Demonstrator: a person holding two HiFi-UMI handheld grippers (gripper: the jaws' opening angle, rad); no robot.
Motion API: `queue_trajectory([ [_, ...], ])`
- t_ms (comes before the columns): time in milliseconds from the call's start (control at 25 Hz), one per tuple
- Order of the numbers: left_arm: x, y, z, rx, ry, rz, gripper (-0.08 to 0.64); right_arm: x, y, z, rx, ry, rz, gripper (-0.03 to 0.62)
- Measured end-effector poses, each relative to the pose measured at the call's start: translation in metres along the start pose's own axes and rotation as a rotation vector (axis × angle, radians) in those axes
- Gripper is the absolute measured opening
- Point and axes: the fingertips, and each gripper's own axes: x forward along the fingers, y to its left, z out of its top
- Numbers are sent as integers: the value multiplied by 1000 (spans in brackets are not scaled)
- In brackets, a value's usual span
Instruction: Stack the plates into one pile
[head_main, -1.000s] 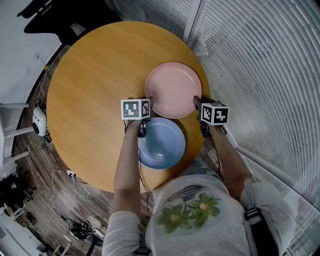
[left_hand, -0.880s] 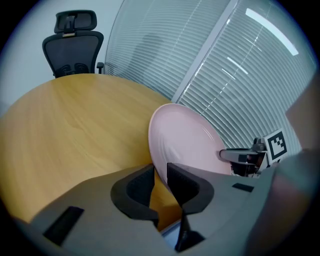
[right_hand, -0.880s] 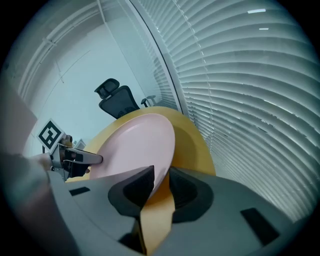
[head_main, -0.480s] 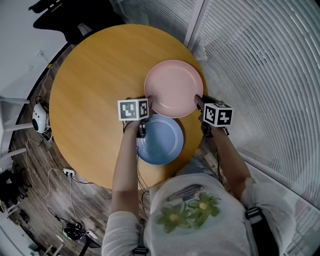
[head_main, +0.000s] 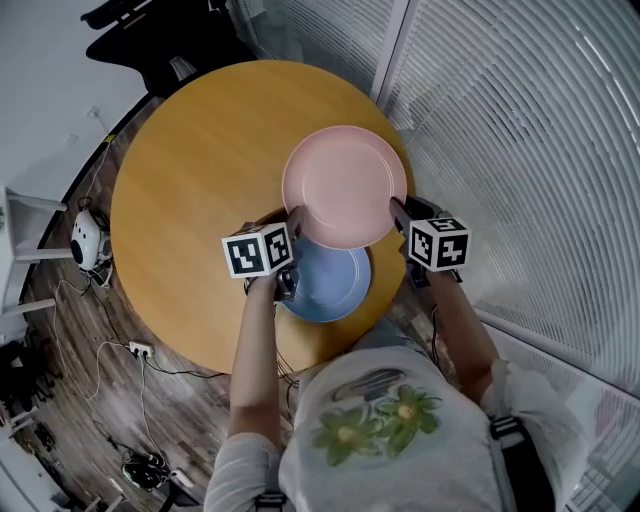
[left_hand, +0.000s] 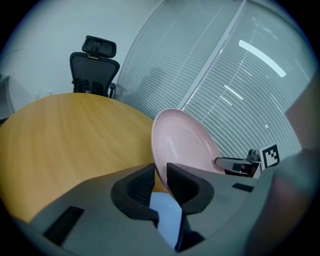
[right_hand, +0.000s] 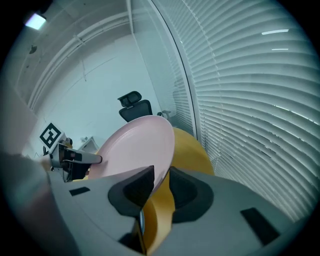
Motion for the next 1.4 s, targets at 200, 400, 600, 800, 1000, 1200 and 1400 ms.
queue_trajectory([
  [200,-51,-9,-12,-112,-101,-51,87,-31,32,-2,-25,-20,59,114],
  [400,-95,-13,-36,-118,-159,-21,87,-59,62,-12,-105,-33,88,114],
  [600,-129,-18,-55,-125,-199,-3,87,-77,83,-24,-136,-23,119,114],
  [800,-153,-17,-77,-161,-220,4,87,-88,102,-38,-158,-6,154,114],
  [1000,-167,-9,-101,-117,-197,46,88,-91,120,-52,-186,9,171,114],
  [1200,-171,-4,-122,-121,-185,60,89,-90,125,-72,-199,33,176,114],
  [1400,-167,2,-147,-141,-131,81,91,-85,124,-95,-197,88,176,114],
])
